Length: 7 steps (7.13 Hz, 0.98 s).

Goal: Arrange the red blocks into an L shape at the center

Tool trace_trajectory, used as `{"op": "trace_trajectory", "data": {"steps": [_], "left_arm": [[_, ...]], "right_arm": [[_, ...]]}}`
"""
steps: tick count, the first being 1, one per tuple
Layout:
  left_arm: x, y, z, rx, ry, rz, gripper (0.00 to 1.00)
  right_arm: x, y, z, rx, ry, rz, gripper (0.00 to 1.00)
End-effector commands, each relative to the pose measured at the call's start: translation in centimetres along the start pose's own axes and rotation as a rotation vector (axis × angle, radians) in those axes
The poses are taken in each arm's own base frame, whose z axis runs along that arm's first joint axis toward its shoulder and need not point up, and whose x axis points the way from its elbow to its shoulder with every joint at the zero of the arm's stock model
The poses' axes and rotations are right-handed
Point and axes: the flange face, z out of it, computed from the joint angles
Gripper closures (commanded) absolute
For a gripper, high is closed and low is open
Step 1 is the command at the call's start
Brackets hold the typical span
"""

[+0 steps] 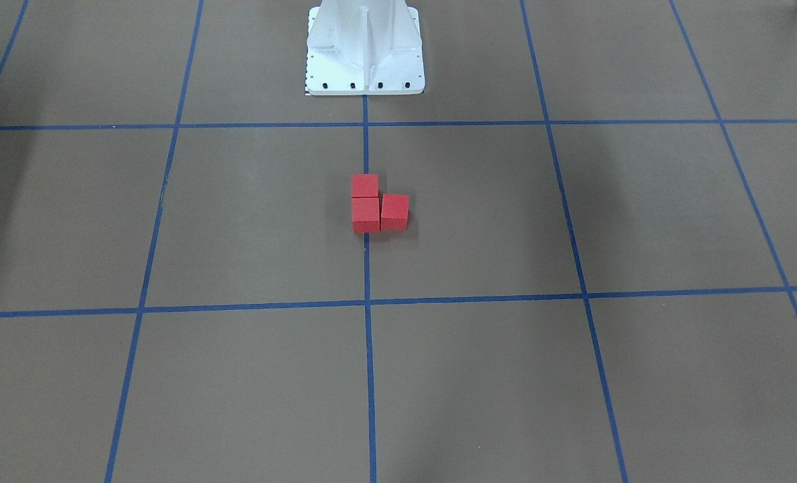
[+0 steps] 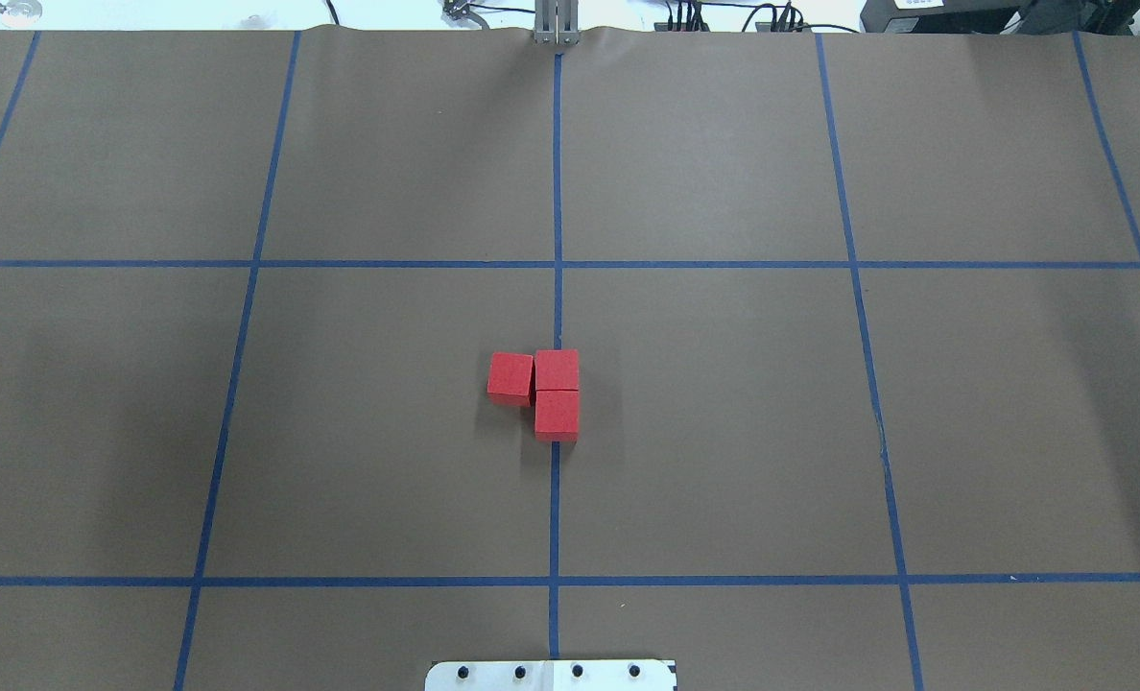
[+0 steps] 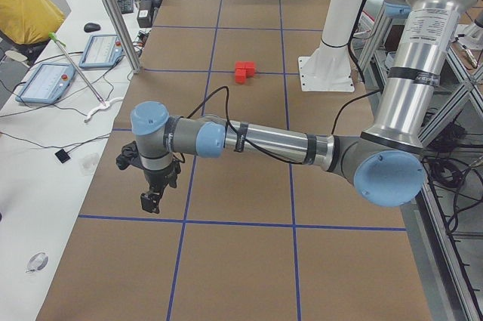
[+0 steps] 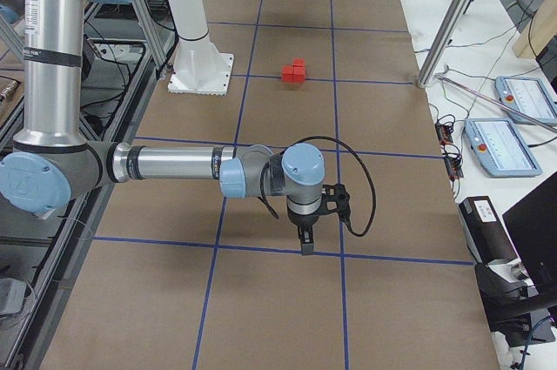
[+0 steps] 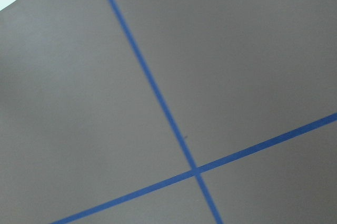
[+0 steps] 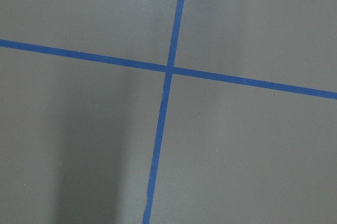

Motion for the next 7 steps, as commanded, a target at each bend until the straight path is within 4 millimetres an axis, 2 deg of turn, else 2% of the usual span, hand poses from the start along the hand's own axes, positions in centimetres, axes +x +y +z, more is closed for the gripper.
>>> {"op": "trace_trajectory", "data": {"steps": [1, 2, 3, 4, 5, 6, 7], "left_arm": [[-3.6, 7.9, -0.5, 0.028, 0.038, -0.064, 0.0], [-2.7, 10.7, -0.2, 0.019, 0.044, -0.099, 0.0], [-2.3, 10.8, -0.6, 0.031, 0.042, -0.172, 0.0], [-2.2, 11.1, -0.1, 0.024, 0.046, -0.202, 0.0], [-1.6, 11.6, -0.2, 0.031, 0.074, -0.202, 0.0], [-0.9, 13.1, 0.2, 0.027, 0.111, -0.201, 0.0], [-0.2, 13.2, 1.1, 0.008, 0.119, -0.187, 0.0]], "right_arm": [[0.1, 0.0, 0.1, -0.001, 0.0, 0.003, 0.0], [0.1, 0.0, 0.1, -0.001, 0.0, 0.003, 0.0], [0.0, 0.0, 0.1, -0.001, -0.002, 0.005, 0.0], [0.1, 0.0, 0.1, -0.001, 0.0, 0.005, 0.0], [0.1, 0.0, 0.1, -0.002, 0.0, 0.007, 0.0], [0.0, -0.1, 0.0, 0.0, 0.0, 0.005, 0.0], [0.0, 0.0, 0.1, 0.0, -0.001, 0.003, 0.0]]}}
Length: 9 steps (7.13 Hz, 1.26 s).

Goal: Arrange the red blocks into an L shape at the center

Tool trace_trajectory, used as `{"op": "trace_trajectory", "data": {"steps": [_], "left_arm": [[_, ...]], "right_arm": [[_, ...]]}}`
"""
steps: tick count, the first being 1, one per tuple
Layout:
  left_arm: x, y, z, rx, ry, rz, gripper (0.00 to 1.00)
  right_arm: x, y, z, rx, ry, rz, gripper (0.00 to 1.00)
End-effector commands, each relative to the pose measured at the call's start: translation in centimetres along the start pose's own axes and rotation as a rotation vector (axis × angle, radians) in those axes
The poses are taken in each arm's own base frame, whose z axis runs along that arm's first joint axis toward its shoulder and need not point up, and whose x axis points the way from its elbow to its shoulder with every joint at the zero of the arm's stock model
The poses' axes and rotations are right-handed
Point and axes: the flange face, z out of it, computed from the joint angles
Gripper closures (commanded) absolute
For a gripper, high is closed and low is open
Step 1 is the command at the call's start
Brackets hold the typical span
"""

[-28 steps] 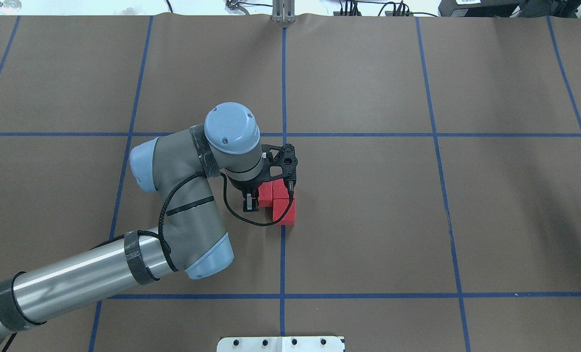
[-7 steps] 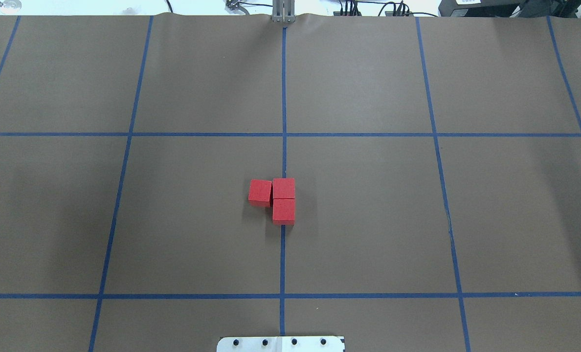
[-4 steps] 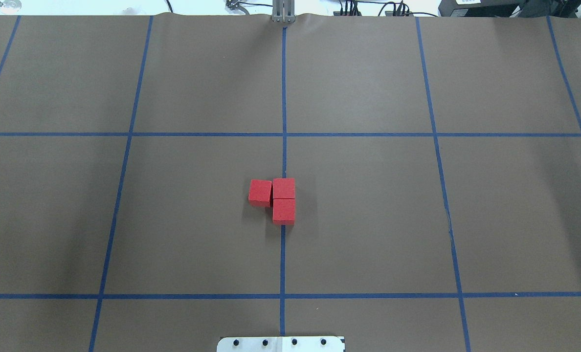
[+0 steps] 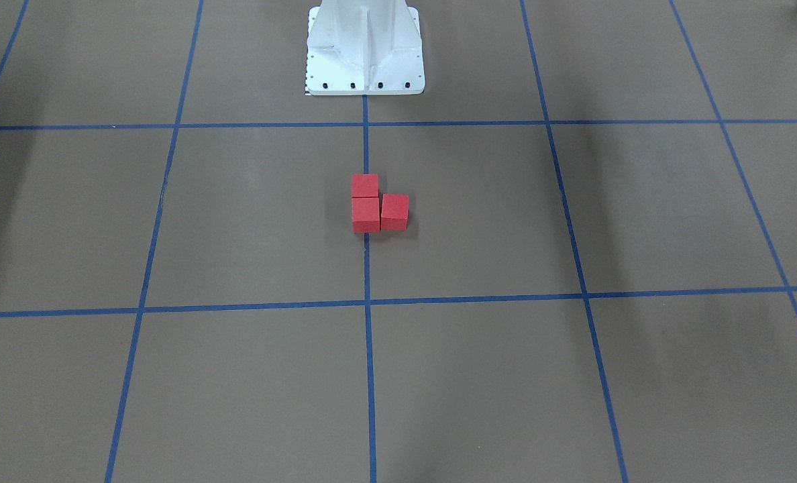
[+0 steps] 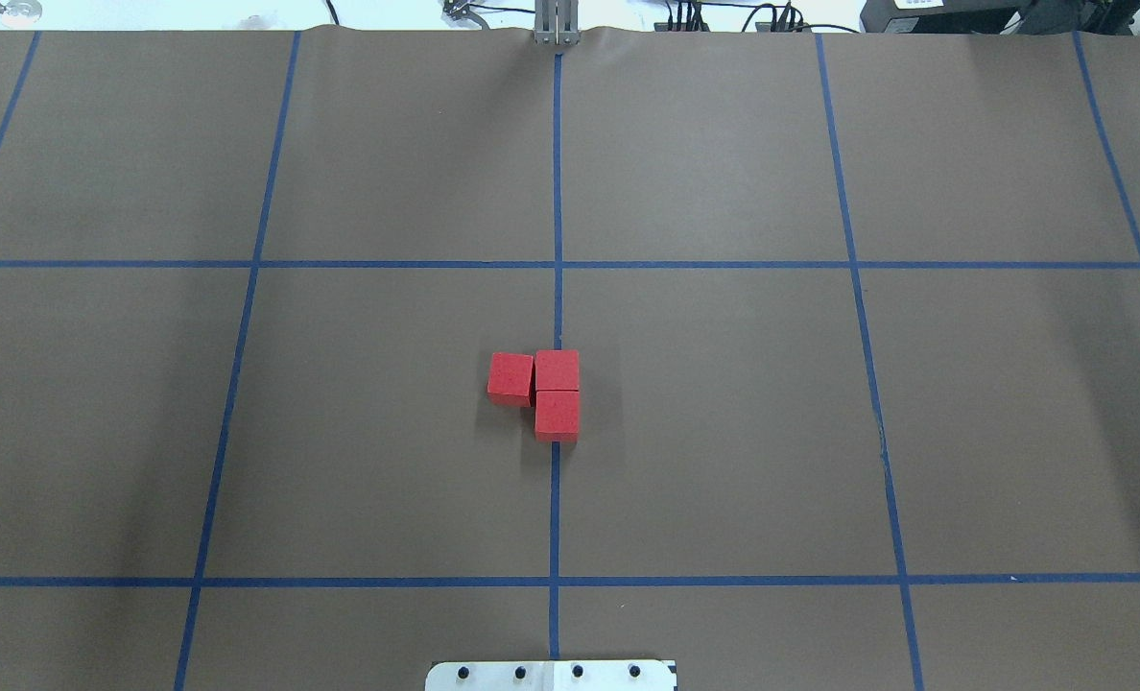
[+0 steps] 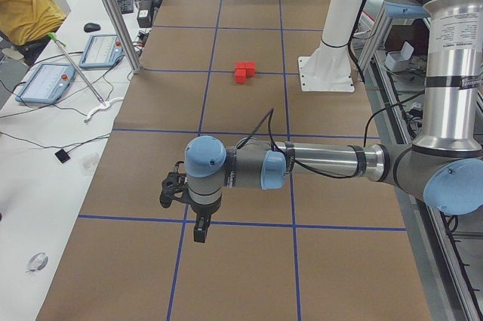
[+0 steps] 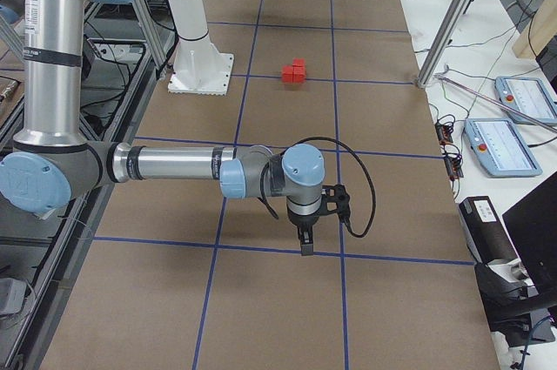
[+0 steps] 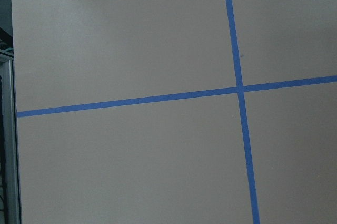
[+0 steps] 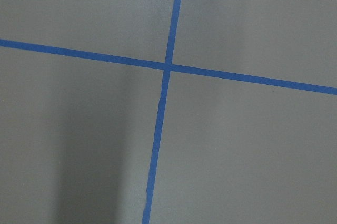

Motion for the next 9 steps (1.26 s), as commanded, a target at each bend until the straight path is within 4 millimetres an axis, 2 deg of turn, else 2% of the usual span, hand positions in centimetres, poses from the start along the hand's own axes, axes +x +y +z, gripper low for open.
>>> {"op": "trace_trajectory", "data": {"steps": [1, 6, 7, 9], "left_arm": [[0.71, 1.33, 1.28, -0.027, 0.021, 0.007, 0.0], [0.96, 1.47, 1.3, -0.025, 0.037, 0.009, 0.0], [0.71, 2.18, 1.65, -0.033, 0.038, 0.002, 0.0], [0.74, 2.25, 1.65, -0.033, 0.039, 0.002, 0.0]], "right_arm": [[0.18, 0.05, 0.09, -0.001, 0.008, 0.0, 0.0], [0.15, 0.07, 0.12, -0.003, 0.003, 0.003, 0.0], [0.22, 0.11, 0.29, -0.007, 0.004, 0.007, 0.0], [0.23, 0.1, 0.22, -0.004, 0.002, 0.047, 0.0]]}}
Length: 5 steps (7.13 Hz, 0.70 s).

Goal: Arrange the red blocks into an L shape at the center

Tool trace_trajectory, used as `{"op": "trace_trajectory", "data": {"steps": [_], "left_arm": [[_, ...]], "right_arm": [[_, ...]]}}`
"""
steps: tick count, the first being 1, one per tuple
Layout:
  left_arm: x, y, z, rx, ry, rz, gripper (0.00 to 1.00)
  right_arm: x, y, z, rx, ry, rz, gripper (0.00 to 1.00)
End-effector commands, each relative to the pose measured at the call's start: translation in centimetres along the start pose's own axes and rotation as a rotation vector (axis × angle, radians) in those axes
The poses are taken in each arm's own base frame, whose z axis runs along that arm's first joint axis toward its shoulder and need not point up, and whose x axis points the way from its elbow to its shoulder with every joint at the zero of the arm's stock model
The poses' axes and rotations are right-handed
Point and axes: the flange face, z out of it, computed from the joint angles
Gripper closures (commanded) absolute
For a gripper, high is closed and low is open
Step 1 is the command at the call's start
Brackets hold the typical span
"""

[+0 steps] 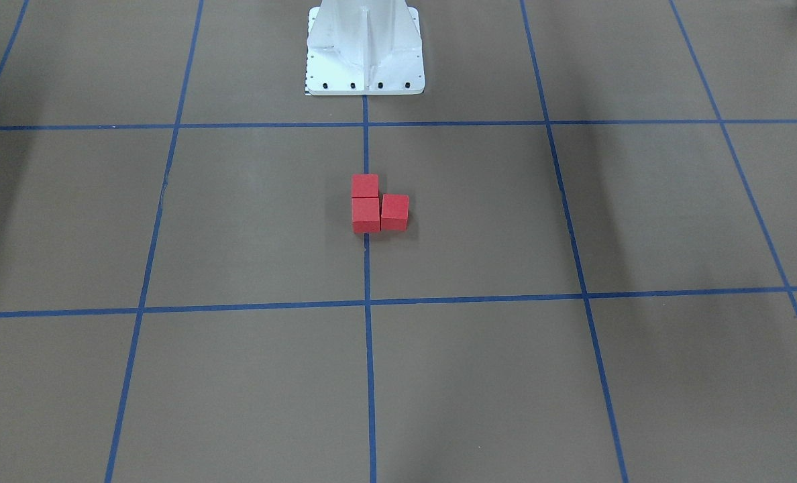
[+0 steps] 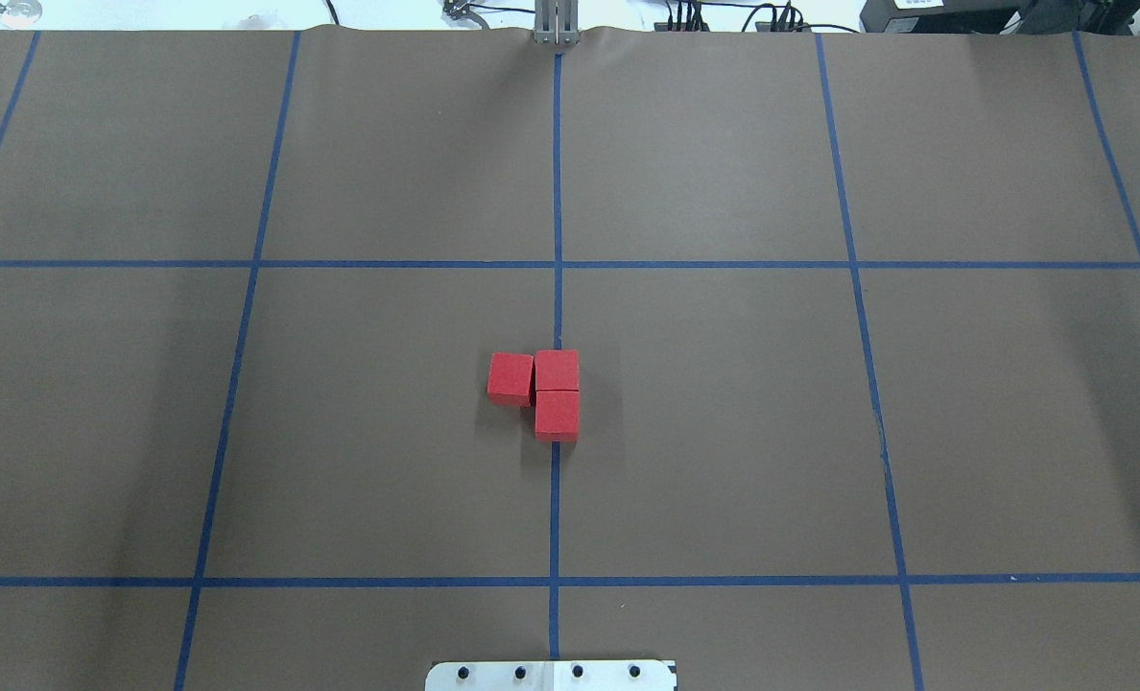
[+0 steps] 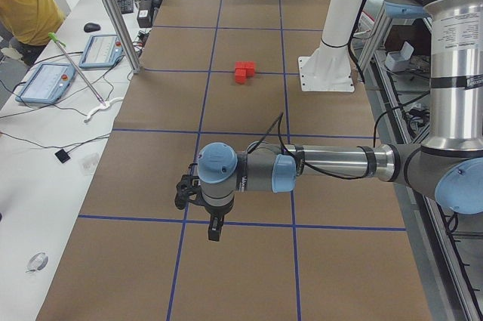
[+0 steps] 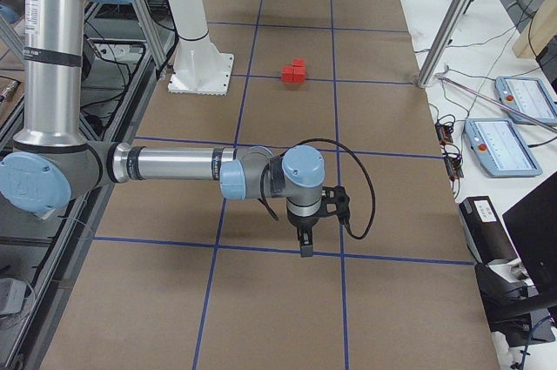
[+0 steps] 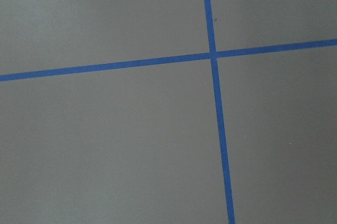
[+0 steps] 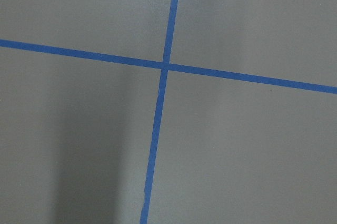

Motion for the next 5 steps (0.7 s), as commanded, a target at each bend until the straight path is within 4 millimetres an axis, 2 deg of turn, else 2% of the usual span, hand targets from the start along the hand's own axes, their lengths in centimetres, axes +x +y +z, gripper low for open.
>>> {"op": "trace_trajectory", "data": {"steps": [1, 4, 5], "left_arm": [[-0.1, 0.1, 0.1, -0.002, 0.0, -0.002, 0.0], [-0.2, 0.3, 0.2, -0.006, 0.0, -0.007, 0.0], [-0.5, 1.2, 0.6, -0.014, 0.003, -0.014, 0.0]], "right_arm": [[-0.1, 0.0, 0.0, 0.0, -0.007, 0.022, 0.0], [-0.4, -0.1, 0.0, 0.003, -0.03, 0.017, 0.0], [-0.4, -0.1, -0.1, 0.008, -0.031, 0.012, 0.0]]}}
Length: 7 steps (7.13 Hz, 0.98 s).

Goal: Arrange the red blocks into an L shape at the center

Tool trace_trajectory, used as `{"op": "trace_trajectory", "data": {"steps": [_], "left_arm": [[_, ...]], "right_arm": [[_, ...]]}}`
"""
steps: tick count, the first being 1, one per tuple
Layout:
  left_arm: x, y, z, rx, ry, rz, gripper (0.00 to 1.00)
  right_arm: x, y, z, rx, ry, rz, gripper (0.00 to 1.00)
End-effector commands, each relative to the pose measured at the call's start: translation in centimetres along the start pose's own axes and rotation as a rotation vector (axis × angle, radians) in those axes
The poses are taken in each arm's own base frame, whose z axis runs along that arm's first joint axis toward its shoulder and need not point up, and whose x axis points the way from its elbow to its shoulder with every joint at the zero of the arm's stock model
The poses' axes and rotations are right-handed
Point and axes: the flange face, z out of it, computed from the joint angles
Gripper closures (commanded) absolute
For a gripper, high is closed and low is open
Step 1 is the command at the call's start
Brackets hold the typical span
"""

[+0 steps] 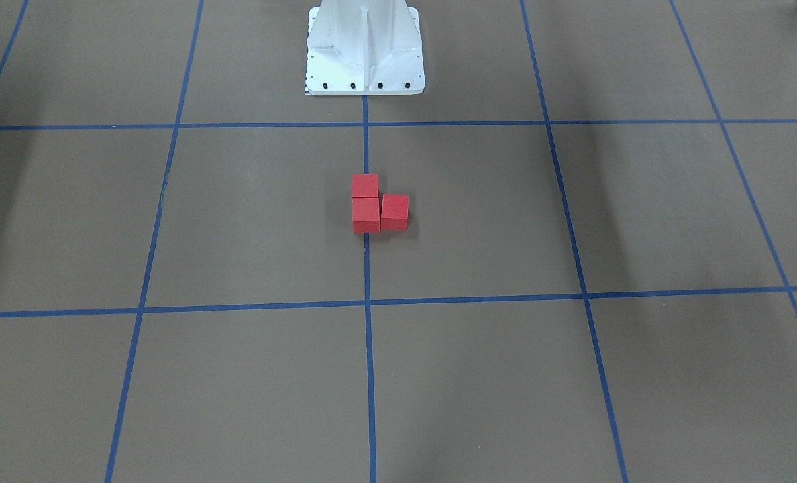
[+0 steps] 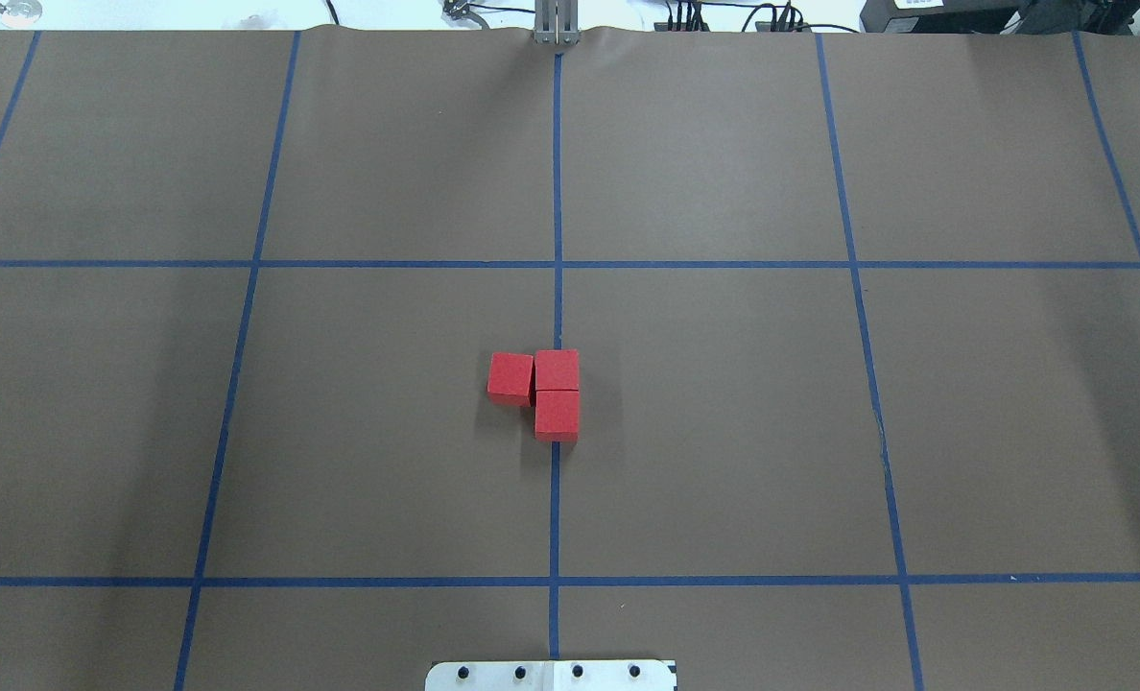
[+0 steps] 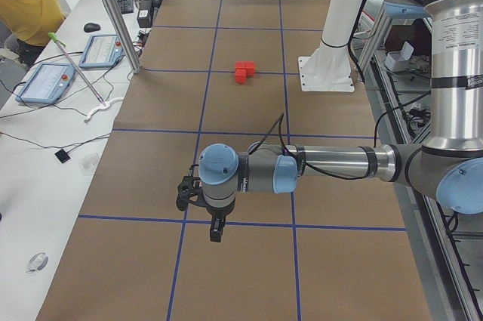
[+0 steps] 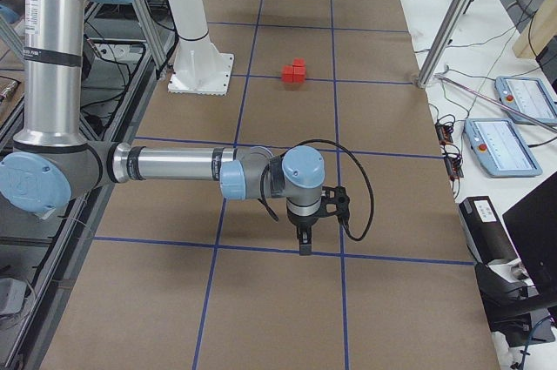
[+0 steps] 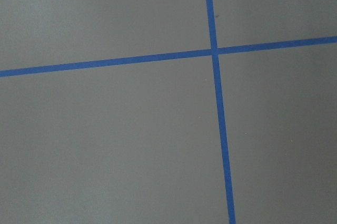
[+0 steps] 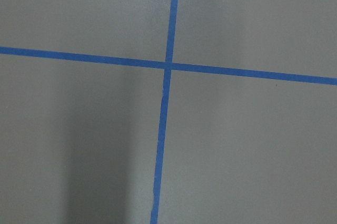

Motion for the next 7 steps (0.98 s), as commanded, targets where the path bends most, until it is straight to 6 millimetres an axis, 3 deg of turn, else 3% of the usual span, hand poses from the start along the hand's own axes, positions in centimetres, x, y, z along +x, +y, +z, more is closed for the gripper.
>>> {"op": "trace_trajectory", "data": {"steps": [1, 5, 7], "left_arm": [[-0.4, 0.9, 0.5, -0.011, 0.003, -0.011, 0.0], [-0.5, 1.2, 0.7, -0.016, 0.004, -0.016, 0.0], [-0.5, 1.2, 0.7, -0.016, 0.002, -0.015, 0.0]], "right_arm": [[0.1, 0.4, 0.0, 0.0, 0.002, -0.018, 0.0], [0.8, 1.1, 0.7, -0.017, 0.008, -0.005, 0.0], [1.7, 3.4, 1.9, -0.04, -0.002, 0.012, 0.0]]}}
